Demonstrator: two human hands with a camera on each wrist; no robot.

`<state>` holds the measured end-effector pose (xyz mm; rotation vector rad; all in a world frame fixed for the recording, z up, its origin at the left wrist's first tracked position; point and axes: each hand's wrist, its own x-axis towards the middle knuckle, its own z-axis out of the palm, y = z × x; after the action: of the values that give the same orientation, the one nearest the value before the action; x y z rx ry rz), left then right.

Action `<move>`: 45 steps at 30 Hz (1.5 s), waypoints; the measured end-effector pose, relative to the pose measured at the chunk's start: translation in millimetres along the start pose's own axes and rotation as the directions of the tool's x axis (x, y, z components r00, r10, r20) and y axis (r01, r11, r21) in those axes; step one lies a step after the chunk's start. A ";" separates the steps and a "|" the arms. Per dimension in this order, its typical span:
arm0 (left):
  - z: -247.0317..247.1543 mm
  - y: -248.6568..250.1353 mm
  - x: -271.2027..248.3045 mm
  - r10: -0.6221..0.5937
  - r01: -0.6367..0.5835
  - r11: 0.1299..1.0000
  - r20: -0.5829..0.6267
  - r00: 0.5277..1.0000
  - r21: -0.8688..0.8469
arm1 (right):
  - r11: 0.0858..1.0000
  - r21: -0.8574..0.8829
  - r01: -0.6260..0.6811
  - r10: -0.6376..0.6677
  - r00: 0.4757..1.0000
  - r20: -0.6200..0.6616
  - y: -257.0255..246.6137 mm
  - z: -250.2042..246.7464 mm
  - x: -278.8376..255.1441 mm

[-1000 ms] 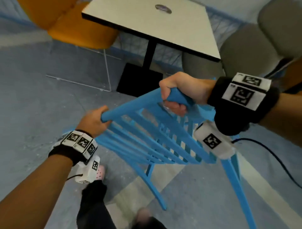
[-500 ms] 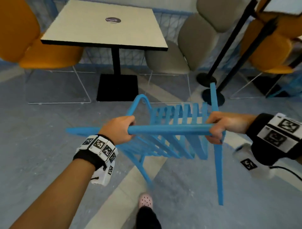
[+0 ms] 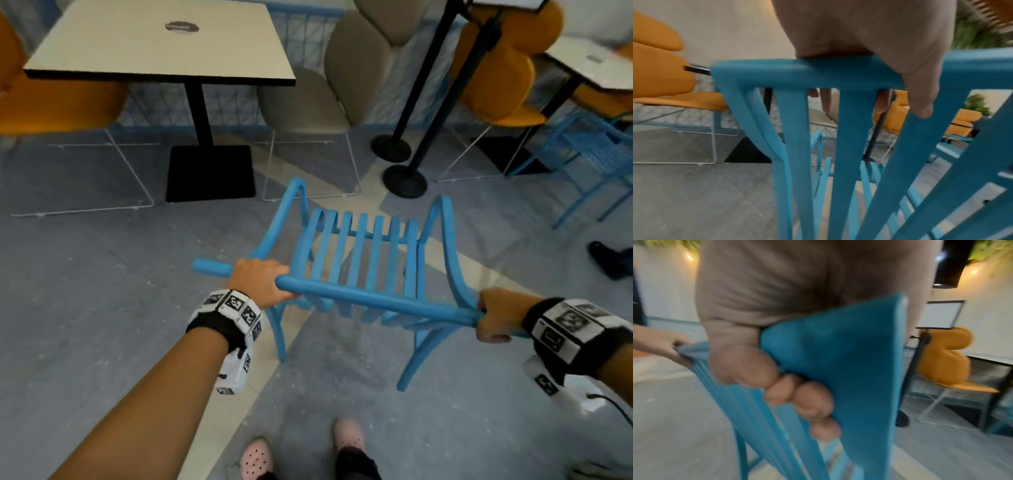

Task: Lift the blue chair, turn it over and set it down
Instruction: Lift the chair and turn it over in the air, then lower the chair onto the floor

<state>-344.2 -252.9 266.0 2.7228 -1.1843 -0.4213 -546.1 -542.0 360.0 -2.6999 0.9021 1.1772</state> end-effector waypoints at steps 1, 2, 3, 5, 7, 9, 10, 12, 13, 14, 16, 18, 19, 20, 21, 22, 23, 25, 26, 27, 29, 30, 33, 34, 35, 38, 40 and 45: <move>2.9 18.6 4.0 0.030 -0.030 0.999 0.012 0.999 0.034 | 0.999 0.021 -0.039 0.039 0.999 0.004 20.8 11.2 5.1; 8.1 37.4 8.4 0.056 -0.057 0.996 0.030 0.998 0.061 | 0.996 0.045 -0.073 0.073 0.997 0.013 41.3 25.3 10.7; 13.5 57.2 11.9 0.067 -0.072 0.994 0.055 0.996 0.081 | 0.993 0.059 -0.100 0.099 0.995 0.023 60.0 39.7 14.9; 23.8 90.2 21.4 0.082 -0.091 0.990 0.081 0.993 0.107 | 0.987 0.080 -0.141 0.139 0.990 0.033 89.0 64.2 23.9; 29.5 112.2 25.6 0.087 -0.100 0.986 0.102 0.991 0.131 | 0.992 0.055 -0.113 0.110 0.992 0.066 109.5 83.0 30.0; 30.6 124.0 25.3 0.068 -0.080 0.987 0.091 0.994 0.140 | 0.997 0.047 -0.062 0.059 0.996 0.067 121.4 92.0 33.8; 31.0 127.9 23.1 0.050 -0.061 0.989 0.082 0.995 0.138 | 0.997 0.063 -0.037 0.032 0.997 0.071 125.3 95.7 35.2; 32.4 132.5 22.2 0.016 -0.025 0.990 0.069 0.997 0.140 | 0.994 0.110 -0.001 -0.007 0.997 0.072 130.8 100.3 38.0; 32.7 133.4 22.6 -0.005 -0.004 0.991 0.072 0.997 0.136 | 0.991 0.134 0.008 -0.017 0.997 0.069 131.7 101.5 39.5; 33.6 135.6 23.2 -0.027 0.018 0.992 0.076 0.997 0.128 | 0.988 0.152 0.016 -0.026 0.998 0.064 132.0 104.6 40.9; 35.2 138.4 25.3 -0.065 0.056 0.991 0.078 0.995 0.120 | 0.991 0.126 0.048 -0.048 0.999 0.003 127.2 112.8 42.0; 36.2 140.0 26.6 -0.090 0.078 0.987 0.083 0.992 0.137 | 0.991 0.058 0.117 -0.103 0.974 -0.203 118.5 124.7 41.7; 36.5 141.1 26.6 -0.099 0.085 0.985 0.087 0.991 0.153 | 0.983 0.068 0.173 -0.145 0.942 -0.304 113.2 129.5 40.9; 36.3 141.2 26.8 -0.105 0.088 0.982 0.097 0.990 0.170 | 0.967 0.101 0.232 -0.181 0.913 -0.366 107.2 131.8 40.5; 36.2 141.3 26.6 -0.109 0.087 0.979 0.112 0.988 0.185 | 0.951 0.134 0.280 -0.206 0.892 -0.403 102.4 132.4 40.8; 36.4 141.2 26.5 -0.111 0.086 0.978 0.125 0.986 0.192 | 0.940 0.145 0.309 -0.221 0.875 -0.431 99.3 132.5 41.2; 36.0 141.1 26.4 -0.116 0.090 0.977 0.131 0.985 0.191 | 0.935 0.131 0.328 -0.233 0.851 -0.470 97.4 132.8 42.0; 36.1 142.6 25.3 -0.129 0.108 0.982 0.133 0.983 0.153 | 0.924 0.087 0.373 -0.266 0.788 -0.555 98.1 136.0 44.4; 36.1 143.8 24.6 -0.129 0.114 0.985 0.125 0.984 0.126 | 0.917 0.073 0.392 -0.282 0.767 -0.577 99.7 137.6 45.1; 36.3 144.9 23.8 -0.129 0.119 0.988 0.103 0.986 0.102 | 0.909 0.065 0.412 -0.299 0.753 -0.587 101.7 139.1 45.9; 37.4 148.3 19.3 -0.108 0.107 0.992 0.019 0.994 0.059 | 0.888 0.056 0.455 -0.336 0.729 -0.596 105.7 140.6 47.4; 38.4 150.3 15.0 -0.084 0.085 0.995 -0.026 0.996 0.051 | 0.881 0.047 0.470 -0.353 0.721 -0.596 108.0 140.9 48.4; 53.9 148.9 -7.1 -0.059 0.065 0.996 -0.101 0.993 0.059 | 0.878 -0.001 0.479 -0.389 0.711 -0.585 115.3 143.8 48.0; 59.9 148.9 -15.8 -0.068 0.075 0.996 -0.109 0.992 0.055 | 0.875 -0.016 0.484 -0.403 0.708 -0.580 117.1 145.2 47.2; 65.7 148.7 -25.0 -0.074 0.082 0.995 -0.132 0.988 0.058 | 0.874 -0.026 0.486 -0.414 0.715 -0.564 118.1 146.4 46.4; 73.3 147.7 -54.3 -0.135 0.146 0.988 -0.189 0.973 0.044 | 0.866 -0.052 0.498 -0.447 0.722 -0.528 111.6 147.9 45.6; 73.0 145.9 -72.9 -0.191 0.200 0.980 -0.209 0.959 0.024 | 0.837 -0.097 0.539 -0.503 0.685 -0.527 102.4 146.0 48.5; 78.5 134.3 -106.2 -0.347 0.347 0.937 -0.277 0.896 -0.050 | 0.742 -0.232 0.629 -0.643 0.569 -0.512 71.9 126.2 64.5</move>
<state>-530.7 -267.8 244.5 2.8725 -0.6272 -0.0602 -632.2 -598.1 238.7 -2.9938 -0.1531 0.2209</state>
